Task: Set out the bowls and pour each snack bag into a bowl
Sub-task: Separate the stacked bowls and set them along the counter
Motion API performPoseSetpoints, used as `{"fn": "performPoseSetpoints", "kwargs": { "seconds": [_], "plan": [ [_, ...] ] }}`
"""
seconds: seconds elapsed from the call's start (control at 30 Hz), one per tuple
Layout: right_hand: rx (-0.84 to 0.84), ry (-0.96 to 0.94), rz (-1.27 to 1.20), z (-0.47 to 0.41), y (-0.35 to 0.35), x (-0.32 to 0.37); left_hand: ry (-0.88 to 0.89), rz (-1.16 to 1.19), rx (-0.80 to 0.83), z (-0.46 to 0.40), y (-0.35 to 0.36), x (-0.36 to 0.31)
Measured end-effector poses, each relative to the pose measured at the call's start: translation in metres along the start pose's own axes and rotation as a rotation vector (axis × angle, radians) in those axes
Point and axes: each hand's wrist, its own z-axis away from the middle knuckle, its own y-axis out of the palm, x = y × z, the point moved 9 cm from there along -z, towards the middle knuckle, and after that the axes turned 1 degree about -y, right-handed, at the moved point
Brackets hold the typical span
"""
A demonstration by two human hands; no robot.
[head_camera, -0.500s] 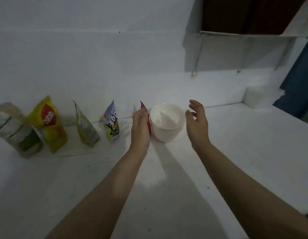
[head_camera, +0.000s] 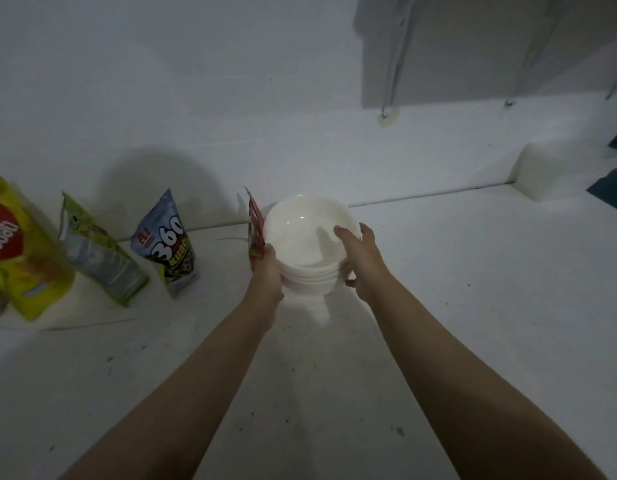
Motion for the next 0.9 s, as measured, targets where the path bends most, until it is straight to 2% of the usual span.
{"fn": "performPoseSetpoints", "kwargs": {
  "seconds": [0.13,0.33,0.5,0.67,0.9],
  "plan": [
    [0.027,0.061,-0.009,-0.01,0.003,-0.007,0.043,-0.042,0.039,-0.002,0.001,0.0],
    [-0.033,-0.083,0.087,0.022,-0.007,-0.001,0.084,-0.058,0.046,0.027,-0.008,0.002],
    [0.019,-0.146,0.089,0.084,-0.004,0.004,0.267,-0.013,0.036,0.079,-0.041,-0.001],
    [0.197,-0.132,0.173,0.148,0.044,-0.011,0.533,0.028,0.004,0.136,-0.116,-0.001],
    [0.442,-0.113,0.312,0.216,0.172,-0.048,0.556,0.043,-0.23,0.182,-0.278,0.017]
  ]
}}
